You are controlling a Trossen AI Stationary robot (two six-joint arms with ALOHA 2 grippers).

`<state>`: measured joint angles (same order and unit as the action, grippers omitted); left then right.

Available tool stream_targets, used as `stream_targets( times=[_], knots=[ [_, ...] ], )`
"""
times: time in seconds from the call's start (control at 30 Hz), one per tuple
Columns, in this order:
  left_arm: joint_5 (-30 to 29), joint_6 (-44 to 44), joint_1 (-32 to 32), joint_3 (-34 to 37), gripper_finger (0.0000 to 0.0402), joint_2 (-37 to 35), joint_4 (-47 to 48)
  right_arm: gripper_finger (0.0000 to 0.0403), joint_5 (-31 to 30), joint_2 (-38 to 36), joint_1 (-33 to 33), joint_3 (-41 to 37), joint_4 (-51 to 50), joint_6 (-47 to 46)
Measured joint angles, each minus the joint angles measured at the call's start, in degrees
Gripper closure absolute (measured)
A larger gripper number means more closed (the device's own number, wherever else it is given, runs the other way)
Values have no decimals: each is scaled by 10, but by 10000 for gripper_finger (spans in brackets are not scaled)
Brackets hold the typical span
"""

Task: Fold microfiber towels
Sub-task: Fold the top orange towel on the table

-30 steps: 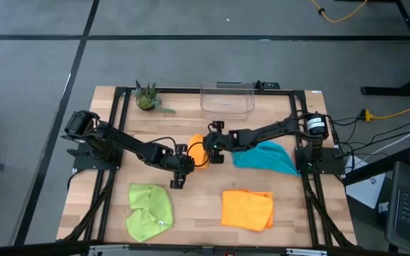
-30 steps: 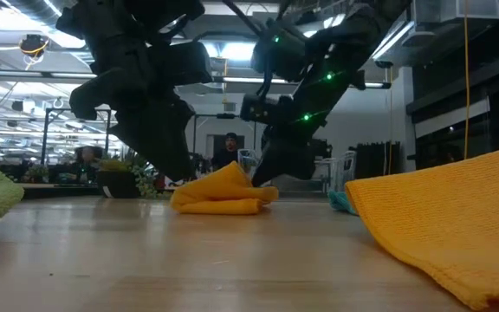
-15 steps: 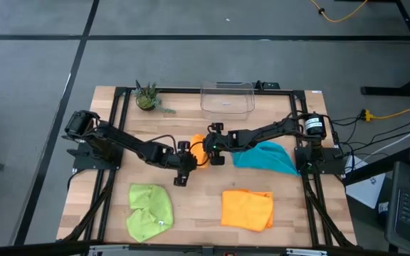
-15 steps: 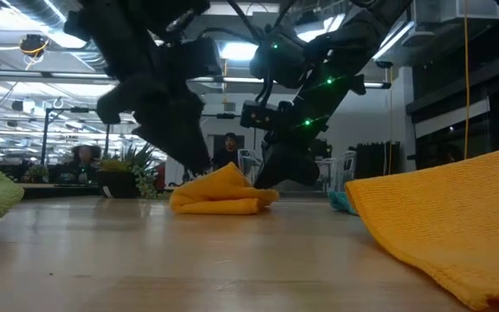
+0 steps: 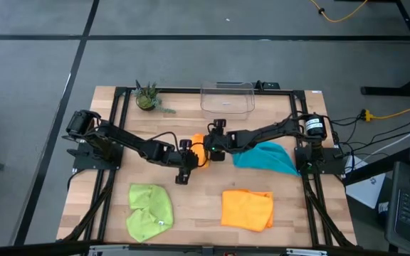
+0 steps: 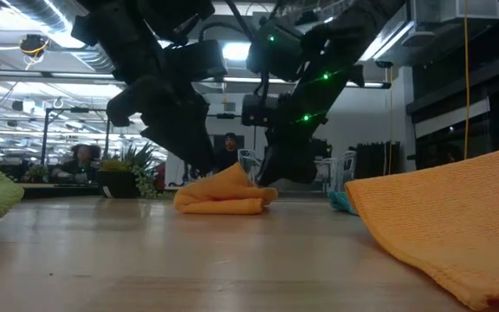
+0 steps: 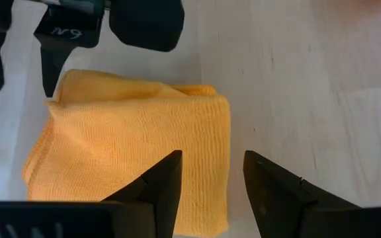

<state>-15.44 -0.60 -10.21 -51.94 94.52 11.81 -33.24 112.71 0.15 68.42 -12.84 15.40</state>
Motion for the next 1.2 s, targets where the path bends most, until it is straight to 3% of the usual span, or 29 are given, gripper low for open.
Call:
stream_targets(
  times=[0.23, 0.5, 0.6, 0.7, 0.8, 1.0, 1.1, 1.2],
  knots=[
    [-3, 0, -2, 0, 247, -3, 6, 229, -3, -1, 23, 36, -86, -22],
    [-37, 4, -18, -1, 247, -75, 142, 228, 0, -56, 43, 41, -254, -101],
    [-33, 8, -16, -1, 247, -105, 176, 228, 37, -85, 47, 36, -265, -133],
    [-34, -1, 6, -1, 247, -117, 180, 228, 111, -100, 51, 12, -185, -151],
    [-27, -17, 30, 0, 247, -118, 191, 228, 168, -99, 56, -30, -36, -168],
    [0, -26, 70, 0, 247, -118, 246, 228, 87, -81, 73, -141, 341, -263],
    [0, -37, 80, 0, 247, -118, 281, 228, 70, -50, 78, -174, 443, -296],
    [-4, -48, 94, 0, 247, -118, 298, 228, 45, -7, 80, -175, 469, -314]
  ],
)
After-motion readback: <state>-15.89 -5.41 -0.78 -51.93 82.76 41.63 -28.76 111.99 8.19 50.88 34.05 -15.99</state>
